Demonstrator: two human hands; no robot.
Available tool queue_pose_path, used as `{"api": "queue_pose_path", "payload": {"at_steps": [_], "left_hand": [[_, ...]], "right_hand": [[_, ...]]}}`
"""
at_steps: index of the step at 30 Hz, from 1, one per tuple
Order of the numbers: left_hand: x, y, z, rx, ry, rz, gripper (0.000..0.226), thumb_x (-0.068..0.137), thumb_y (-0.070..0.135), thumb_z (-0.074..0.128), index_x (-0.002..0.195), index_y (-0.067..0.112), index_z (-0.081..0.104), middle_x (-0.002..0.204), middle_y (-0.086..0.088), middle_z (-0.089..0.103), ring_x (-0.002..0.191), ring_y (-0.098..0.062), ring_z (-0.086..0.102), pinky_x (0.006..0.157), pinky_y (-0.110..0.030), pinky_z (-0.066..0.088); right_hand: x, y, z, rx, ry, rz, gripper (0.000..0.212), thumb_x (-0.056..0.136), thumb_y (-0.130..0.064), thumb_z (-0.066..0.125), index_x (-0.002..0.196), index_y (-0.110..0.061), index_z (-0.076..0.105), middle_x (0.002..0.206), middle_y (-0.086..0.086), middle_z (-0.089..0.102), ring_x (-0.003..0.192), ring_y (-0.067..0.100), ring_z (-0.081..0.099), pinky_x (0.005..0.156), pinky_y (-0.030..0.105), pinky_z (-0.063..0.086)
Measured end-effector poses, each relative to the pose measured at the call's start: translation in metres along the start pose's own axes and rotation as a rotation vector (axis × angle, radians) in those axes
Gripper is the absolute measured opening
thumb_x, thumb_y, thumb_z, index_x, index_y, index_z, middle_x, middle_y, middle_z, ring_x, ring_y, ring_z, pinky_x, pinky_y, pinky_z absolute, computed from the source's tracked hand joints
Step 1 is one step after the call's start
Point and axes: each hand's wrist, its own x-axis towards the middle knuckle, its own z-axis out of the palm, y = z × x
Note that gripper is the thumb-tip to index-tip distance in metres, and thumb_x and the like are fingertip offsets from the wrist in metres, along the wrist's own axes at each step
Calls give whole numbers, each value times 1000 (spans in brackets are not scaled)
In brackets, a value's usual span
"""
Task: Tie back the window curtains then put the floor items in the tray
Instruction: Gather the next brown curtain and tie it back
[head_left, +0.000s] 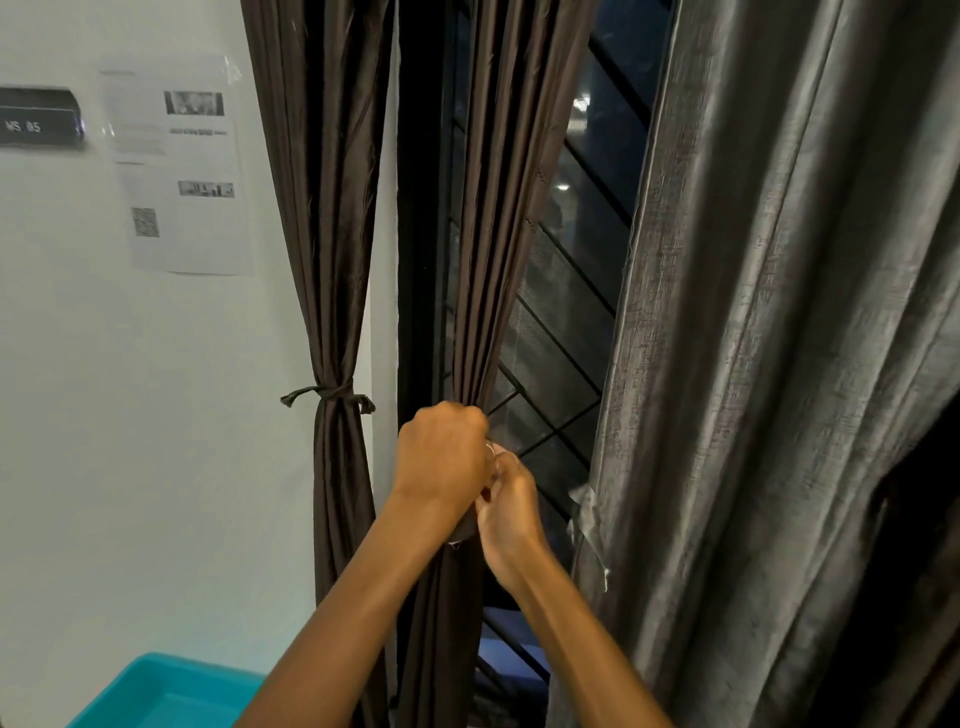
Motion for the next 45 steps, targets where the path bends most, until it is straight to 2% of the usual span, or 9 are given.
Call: {"api": "queue_pose_path", "payload": {"at_steps": [9,14,19,25,29,31,35,40,45], "left_hand": [[-1,5,7,-4,106,-55,20,89,30,57,81,24,75,71,2,67,63,-18,61,56,-28,37],[5,3,9,-241,27,-124,23,91,32,52,84,28,74,71,8,65,64,-15,58,58,-27,44],[7,-3,15,-353,-49,-235,23,96,31,46,93,19,66,83,-2,69,77,-24,64,72,-39,55],[10,-27,15,-534,-183,-229,22,100,28,41,93,19,60,85,0,71,82,-22,67,79,-45,55],[5,-40,18,-704,-239,-170,20,102,24,41,94,21,59,91,11,77,70,-7,67,67,-37,53],[2,-44,19,-761,-251,-136,20,103,21,42,91,23,57,92,18,76,51,-1,55,56,-28,42],[-3,-51,21,-817,-278,-97,24,103,20,41,93,32,60,91,13,76,79,-20,68,75,-42,53],[-4,-58,22,-878,-272,-67,38,101,19,41,79,45,58,78,-5,62,67,-8,53,70,-34,43],[-5,-63,19,-969,-296,-63,28,97,22,41,80,35,58,81,2,60,77,-15,55,78,-39,44]], "right_hand": [[0,18,23,95,148,99,21,106,-24,44,99,-12,59,81,6,57,73,16,59,68,30,49],[-11,35,20,-400,172,-195,20,95,-3,61,113,-11,62,100,0,71,92,17,68,83,38,55],[-21,21,29,-327,190,-231,11,101,-16,55,107,-19,64,84,-2,73,78,16,73,66,27,58],[-23,-3,7,-563,181,-208,49,87,-12,75,128,-27,52,111,1,66,83,4,70,67,17,56],[-24,-29,-9,-1037,4,-89,2,86,-15,72,86,-16,75,78,5,74,70,15,71,69,35,57],[-24,-40,-16,-1209,-84,-128,16,88,-17,68,74,-13,71,63,-2,67,58,8,63,59,32,49],[-21,-64,-20,-1568,-57,-436,10,96,-23,57,92,-19,65,92,-2,66,91,19,63,73,33,46],[-14,-94,-13,-1486,-271,-744,3,100,-21,58,98,-22,60,100,-10,58,94,8,56,79,34,51],[-3,-95,-7,-1293,-467,-686,7,101,-20,58,104,-20,64,96,-6,68,92,11,65,80,42,53]]}}
